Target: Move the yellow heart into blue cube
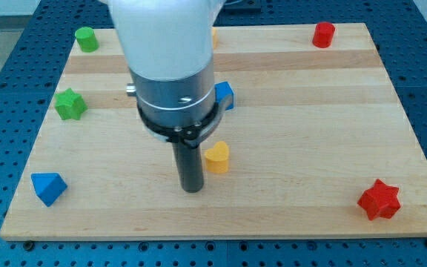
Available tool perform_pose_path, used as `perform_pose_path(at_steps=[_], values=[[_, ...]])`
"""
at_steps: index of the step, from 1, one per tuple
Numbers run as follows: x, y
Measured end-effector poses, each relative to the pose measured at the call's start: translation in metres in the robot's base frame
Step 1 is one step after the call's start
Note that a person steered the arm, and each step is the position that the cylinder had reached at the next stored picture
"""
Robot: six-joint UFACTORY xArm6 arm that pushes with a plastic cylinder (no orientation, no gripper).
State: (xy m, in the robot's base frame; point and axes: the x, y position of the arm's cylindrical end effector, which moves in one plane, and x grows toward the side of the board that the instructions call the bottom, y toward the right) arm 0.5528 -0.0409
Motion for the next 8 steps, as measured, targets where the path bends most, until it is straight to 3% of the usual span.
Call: perform_pose_path(at_steps=[2, 4, 5, 7, 8], values=[[-0.05, 0.005], [-0.002, 0.019], [-0.016, 0.051], [-0.081, 0.045], [-0.082, 0.045]])
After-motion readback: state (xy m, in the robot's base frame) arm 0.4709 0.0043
